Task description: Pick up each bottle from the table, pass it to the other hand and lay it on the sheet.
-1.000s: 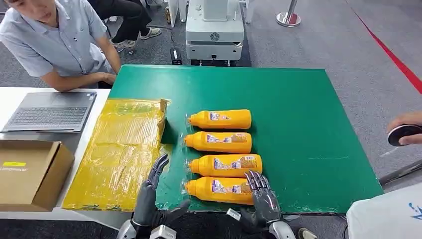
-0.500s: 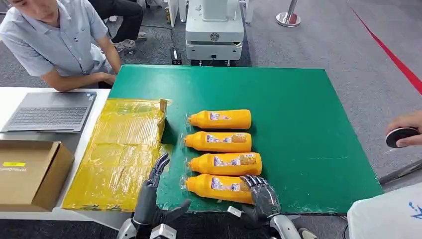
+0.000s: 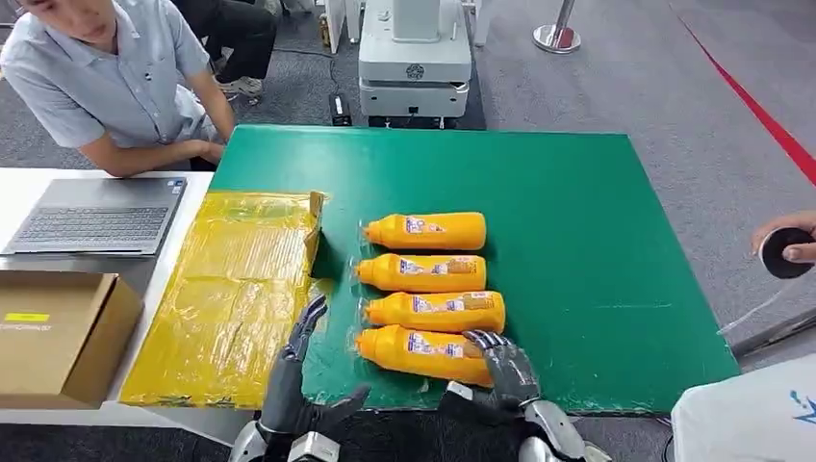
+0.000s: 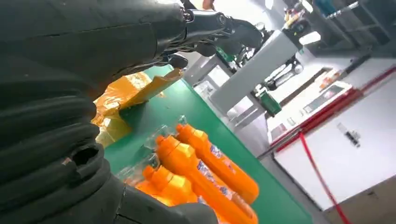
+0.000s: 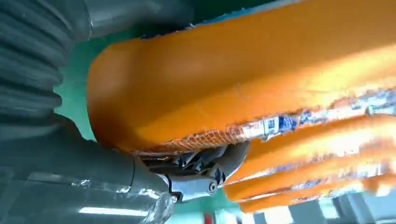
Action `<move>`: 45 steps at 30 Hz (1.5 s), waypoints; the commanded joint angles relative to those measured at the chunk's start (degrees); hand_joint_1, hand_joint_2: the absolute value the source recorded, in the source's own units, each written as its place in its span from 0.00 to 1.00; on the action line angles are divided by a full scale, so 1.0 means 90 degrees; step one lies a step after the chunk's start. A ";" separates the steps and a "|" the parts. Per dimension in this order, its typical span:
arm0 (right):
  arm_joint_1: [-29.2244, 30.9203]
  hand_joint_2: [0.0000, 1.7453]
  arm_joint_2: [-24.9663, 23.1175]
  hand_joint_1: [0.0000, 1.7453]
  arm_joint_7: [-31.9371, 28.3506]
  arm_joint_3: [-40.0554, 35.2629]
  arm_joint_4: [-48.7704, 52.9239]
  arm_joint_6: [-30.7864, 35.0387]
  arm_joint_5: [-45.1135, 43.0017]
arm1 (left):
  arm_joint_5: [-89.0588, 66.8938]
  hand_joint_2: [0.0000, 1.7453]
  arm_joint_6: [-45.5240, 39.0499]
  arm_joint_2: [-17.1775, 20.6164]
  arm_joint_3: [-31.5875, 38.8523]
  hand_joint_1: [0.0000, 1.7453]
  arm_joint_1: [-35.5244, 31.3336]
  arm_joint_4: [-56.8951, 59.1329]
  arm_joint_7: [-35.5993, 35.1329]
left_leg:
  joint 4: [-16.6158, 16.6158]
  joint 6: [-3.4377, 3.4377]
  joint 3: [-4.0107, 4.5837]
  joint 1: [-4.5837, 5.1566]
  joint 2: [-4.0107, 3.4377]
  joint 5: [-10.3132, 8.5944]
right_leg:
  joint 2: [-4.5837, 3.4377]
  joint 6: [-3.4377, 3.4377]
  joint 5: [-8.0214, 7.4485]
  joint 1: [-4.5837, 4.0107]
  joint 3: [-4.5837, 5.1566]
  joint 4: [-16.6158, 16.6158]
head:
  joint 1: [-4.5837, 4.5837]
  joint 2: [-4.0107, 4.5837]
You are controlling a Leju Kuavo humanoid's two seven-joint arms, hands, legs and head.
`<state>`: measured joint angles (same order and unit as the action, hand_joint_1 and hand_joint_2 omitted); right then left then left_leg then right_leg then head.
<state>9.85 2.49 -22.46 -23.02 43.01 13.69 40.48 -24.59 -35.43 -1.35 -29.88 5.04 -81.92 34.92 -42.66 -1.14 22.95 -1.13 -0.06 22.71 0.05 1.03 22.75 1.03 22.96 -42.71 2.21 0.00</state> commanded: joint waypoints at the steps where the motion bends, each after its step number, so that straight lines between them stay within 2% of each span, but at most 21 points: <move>1: -0.0554 1.00 -0.0137 1.00 -0.0772 0.0394 0.0594 -0.0308 -0.1101 | 0.0514 1.00 -0.0275 -0.0320 0.0211 0.00 -0.0086 -0.0516 0.0298 | 0.0000 0.0000 0.0000 0.0000 0.0000 0.0000 | 0.0000 0.0000 0.0000 0.0000 0.0000 0.0000 | 0.0003 0.0000; 2: -0.0639 1.00 -0.0193 1.00 -0.0952 0.0511 0.0759 -0.0419 -0.1468 | 0.0699 1.00 -0.0278 -0.0395 0.0251 0.00 -0.0068 -0.0574 0.0316 | 0.0000 0.0000 0.0000 0.0000 0.0000 0.0000 | 0.0000 0.0000 0.0000 0.0000 0.0000 0.0000 | -0.0002 0.0000; 4: -0.0658 1.00 -0.0199 1.00 -0.0947 0.0490 0.0814 -0.0420 -0.1478 | 0.0684 1.00 -0.0284 -0.0410 0.0229 0.00 -0.0073 -0.0575 0.0311 | 0.0000 0.0000 0.0000 0.0000 0.0000 0.0000 | 0.0000 0.0000 0.0000 0.0000 0.0000 0.0000 | -0.0012 0.0000; 6: -0.0792 1.00 -0.0255 1.00 -0.1047 0.0625 0.1071 -0.0239 -0.1774 | 0.1541 1.00 0.0074 -0.0508 0.0317 0.00 -0.0022 -0.0620 0.0150 | 0.0000 0.0000 0.0000 0.0000 0.0000 0.0000 | 0.0000 0.0000 0.0000 0.0000 0.0000 0.0000 | -0.0007 0.0000; 14: -0.0909 1.00 -0.0259 1.00 -0.1154 0.0592 0.1266 -0.0146 -0.1992 | 0.2265 1.00 0.0278 -0.0458 0.0437 0.00 -0.0074 -0.0367 0.0146 | 0.0000 0.0000 0.0000 0.0000 0.0000 0.0000 | 0.0000 0.0000 0.0000 0.0000 0.0000 0.0000 | -0.0014 0.0000; 17: -0.1119 1.00 -0.0450 1.00 -0.1584 0.0833 0.1878 -0.0704 -0.2971 | 0.3021 1.00 0.0900 -0.0414 0.0355 0.00 -0.0123 -0.0088 -0.0183 | 0.0000 0.0000 0.0000 0.0000 0.0000 0.0000 | 0.0000 0.0000 0.0000 0.0000 0.0000 0.0000 | 0.0012 0.0000; 21: -0.1254 1.00 -0.0500 1.00 -0.1561 0.0724 0.2795 -0.1117 -0.3588 | 0.3806 1.00 0.1921 -0.0335 -0.0022 0.00 -0.0310 0.0545 -0.0390 | 0.0000 0.0000 0.0000 0.0000 0.0000 0.0000 | 0.0000 0.0000 0.0000 0.0000 0.0000 0.0000 | -0.0012 0.0000; 24: -0.1205 1.00 -0.0532 1.00 -0.1538 0.0611 0.2984 -0.1435 -0.3841 | 0.4032 1.00 0.2407 -0.0313 -0.0210 0.00 -0.0434 0.0794 -0.0448 | 0.0000 0.0000 0.0000 0.0000 0.0000 0.0000 | 0.0000 0.0000 0.0000 0.0000 0.0000 0.0000 | -0.0017 0.0000; 27: -0.1205 1.00 -0.0532 1.00 -0.1538 0.0611 0.2984 -0.1435 -0.3841 | 0.4032 1.00 0.2407 -0.0313 -0.0210 0.00 -0.0434 0.0794 -0.0448 | 0.0000 0.0000 0.0000 0.0000 0.0000 0.0000 | 0.0000 0.0000 0.0000 0.0000 0.0000 0.0000 | 0.0027 0.0000; 31: -0.1184 1.00 -0.0519 1.00 -0.1631 0.0541 0.2978 -0.1760 -0.4072 | 0.4321 1.00 0.2968 -0.0264 -0.0314 0.00 -0.0510 0.0917 -0.0637 | 0.0000 0.0000 0.0000 0.0000 0.0000 0.0000 | 0.0000 0.0000 0.0000 0.0000 0.0000 0.0000 | -0.0017 0.0000; 33: -0.1153 1.00 -0.0509 1.00 -0.1619 0.0479 0.2977 -0.1856 -0.4111 | 0.4439 1.00 0.3257 -0.0288 -0.0325 0.00 -0.0554 0.1056 -0.0607 | 0.0000 0.0000 0.0000 0.0000 0.0000 0.0000 | 0.0000 0.0000 0.0000 0.0000 0.0000 0.0000 | -0.0002 0.0000; 34: -0.1138 1.00 -0.0497 1.00 -0.1599 0.0453 0.2948 -0.1887 -0.4104 | 0.4447 0.00 0.3321 -0.0287 -0.0340 0.00 -0.0567 0.1055 -0.0574 | 0.0000 0.0000 0.0000 0.0000 0.0000 0.0000 | 0.0000 0.0000 0.0000 0.0000 0.0000 0.0000 | 0.0010 0.0000; 35: -0.1104 1.00 -0.0494 1.00 -0.1584 0.0426 0.2861 -0.1920 -0.4103 | 0.4439 1.00 0.3451 -0.0284 -0.0362 0.00 -0.0594 0.1016 -0.0496 | 0.0000 0.0000 0.0000 0.0000 0.0000 0.0000 | 0.0000 0.0000 0.0000 0.0000 0.0000 0.0000 | 0.0010 0.0000; 40: -0.0823 1.00 -0.0500 1.00 -0.1540 0.0160 0.2159 -0.2165 -0.3991 | 0.4250 1.00 0.3720 -0.0357 -0.0343 0.00 -0.0742 0.0994 -0.0440 | 0.0000 0.0000 0.0000 0.0000 0.0000 0.0000 | 0.0000 0.0000 0.0000 0.0000 0.0000 0.0000 | -0.0007 0.0000; 45: -0.0505 1.00 -0.0491 1.00 -0.1501 -0.0153 0.1547 -0.1982 -0.3502 | 0.4159 1.00 0.3904 -0.0494 -0.0396 0.00 -0.0947 0.1185 -0.0425 | 0.0000 0.0000 0.0000 0.0000 0.0000 0.0000 | 0.0000 0.0000 0.0000 0.0000 0.0000 0.0000 | -0.0002 0.0000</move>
<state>0.09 -1.86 -35.98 -20.96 62.03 -5.44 5.20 13.79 -1.86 -4.11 -32.24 0.24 -72.35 30.58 -42.66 -1.14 22.95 -1.13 -0.06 22.71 0.05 1.03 22.75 1.03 22.96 -42.71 2.19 0.00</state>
